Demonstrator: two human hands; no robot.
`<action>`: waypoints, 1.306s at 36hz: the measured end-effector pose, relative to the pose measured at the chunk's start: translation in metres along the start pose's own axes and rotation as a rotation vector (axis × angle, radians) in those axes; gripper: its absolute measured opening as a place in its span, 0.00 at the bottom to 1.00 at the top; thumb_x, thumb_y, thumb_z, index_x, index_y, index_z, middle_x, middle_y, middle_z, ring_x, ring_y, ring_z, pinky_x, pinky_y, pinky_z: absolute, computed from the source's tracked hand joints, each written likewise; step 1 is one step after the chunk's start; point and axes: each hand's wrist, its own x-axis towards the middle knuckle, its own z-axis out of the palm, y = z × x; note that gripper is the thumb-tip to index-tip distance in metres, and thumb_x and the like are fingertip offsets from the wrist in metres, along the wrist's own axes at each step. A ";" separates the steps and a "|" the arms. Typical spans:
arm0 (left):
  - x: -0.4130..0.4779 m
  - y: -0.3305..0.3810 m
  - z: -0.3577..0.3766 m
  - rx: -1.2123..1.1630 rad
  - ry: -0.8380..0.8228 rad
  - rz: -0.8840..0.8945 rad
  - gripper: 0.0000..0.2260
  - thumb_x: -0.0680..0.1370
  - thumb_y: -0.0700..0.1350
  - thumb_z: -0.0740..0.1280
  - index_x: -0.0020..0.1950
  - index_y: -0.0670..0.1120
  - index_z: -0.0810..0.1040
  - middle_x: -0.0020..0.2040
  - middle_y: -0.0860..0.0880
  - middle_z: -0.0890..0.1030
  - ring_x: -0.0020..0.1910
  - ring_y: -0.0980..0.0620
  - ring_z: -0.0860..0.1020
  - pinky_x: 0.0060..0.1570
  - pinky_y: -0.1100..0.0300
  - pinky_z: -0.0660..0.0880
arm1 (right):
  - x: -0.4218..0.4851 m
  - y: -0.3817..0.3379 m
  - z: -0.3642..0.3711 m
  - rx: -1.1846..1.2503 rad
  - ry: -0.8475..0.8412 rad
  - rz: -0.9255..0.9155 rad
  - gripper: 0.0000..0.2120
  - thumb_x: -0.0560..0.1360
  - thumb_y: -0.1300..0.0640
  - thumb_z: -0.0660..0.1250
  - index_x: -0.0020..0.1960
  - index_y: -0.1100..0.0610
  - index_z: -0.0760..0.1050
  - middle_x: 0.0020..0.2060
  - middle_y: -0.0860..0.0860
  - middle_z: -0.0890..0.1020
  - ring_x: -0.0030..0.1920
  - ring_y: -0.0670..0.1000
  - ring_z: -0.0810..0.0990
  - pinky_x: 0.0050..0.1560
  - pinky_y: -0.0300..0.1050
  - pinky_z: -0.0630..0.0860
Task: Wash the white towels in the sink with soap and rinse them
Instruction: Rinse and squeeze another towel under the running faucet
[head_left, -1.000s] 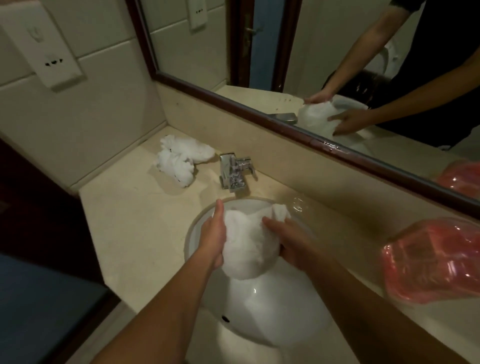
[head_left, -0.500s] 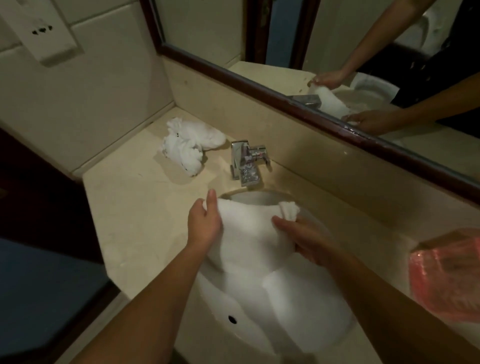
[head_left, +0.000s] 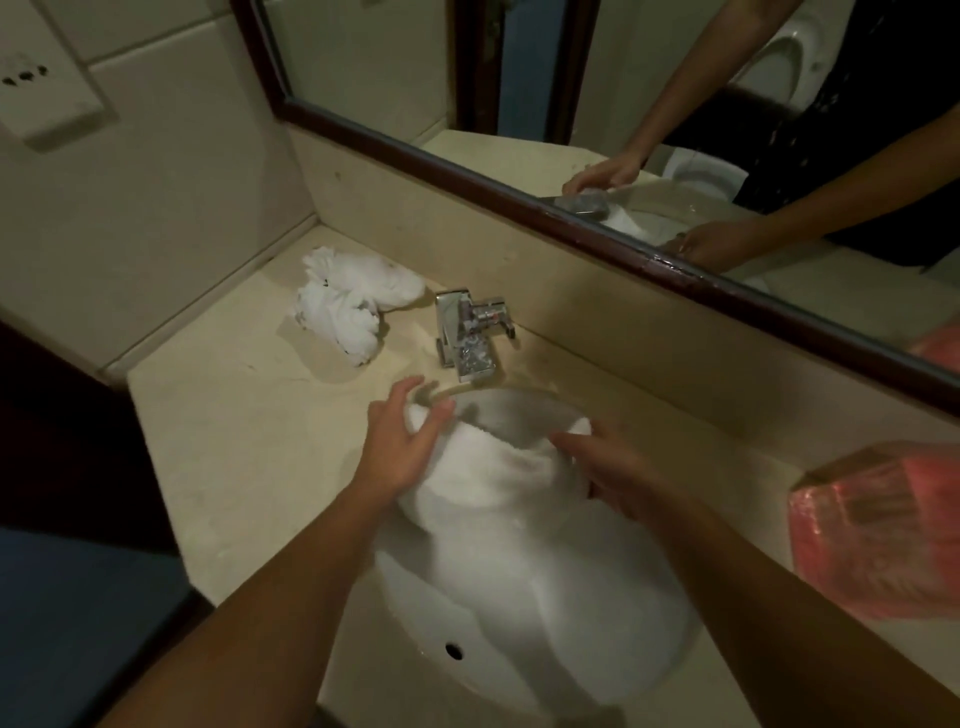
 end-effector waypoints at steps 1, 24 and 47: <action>-0.002 -0.001 -0.003 0.055 -0.064 0.031 0.26 0.77 0.63 0.71 0.73 0.58 0.74 0.67 0.48 0.63 0.66 0.52 0.66 0.71 0.61 0.63 | -0.003 -0.002 -0.001 -0.050 0.033 -0.024 0.26 0.81 0.55 0.73 0.71 0.56 0.63 0.49 0.53 0.79 0.43 0.52 0.81 0.37 0.47 0.80; 0.015 -0.001 -0.017 0.533 -0.223 0.313 0.37 0.79 0.76 0.51 0.46 0.48 0.85 0.38 0.54 0.80 0.47 0.50 0.77 0.61 0.50 0.64 | -0.013 -0.033 -0.017 -1.048 0.036 -0.407 0.13 0.77 0.40 0.75 0.54 0.47 0.87 0.68 0.59 0.79 0.73 0.60 0.73 0.66 0.49 0.71; -0.040 0.080 0.035 -0.310 -0.269 -0.187 0.40 0.86 0.68 0.41 0.53 0.48 0.89 0.48 0.46 0.89 0.46 0.49 0.84 0.43 0.56 0.79 | -0.061 -0.026 0.027 0.330 -0.290 -0.041 0.31 0.77 0.29 0.65 0.68 0.51 0.82 0.60 0.55 0.87 0.60 0.56 0.86 0.63 0.59 0.80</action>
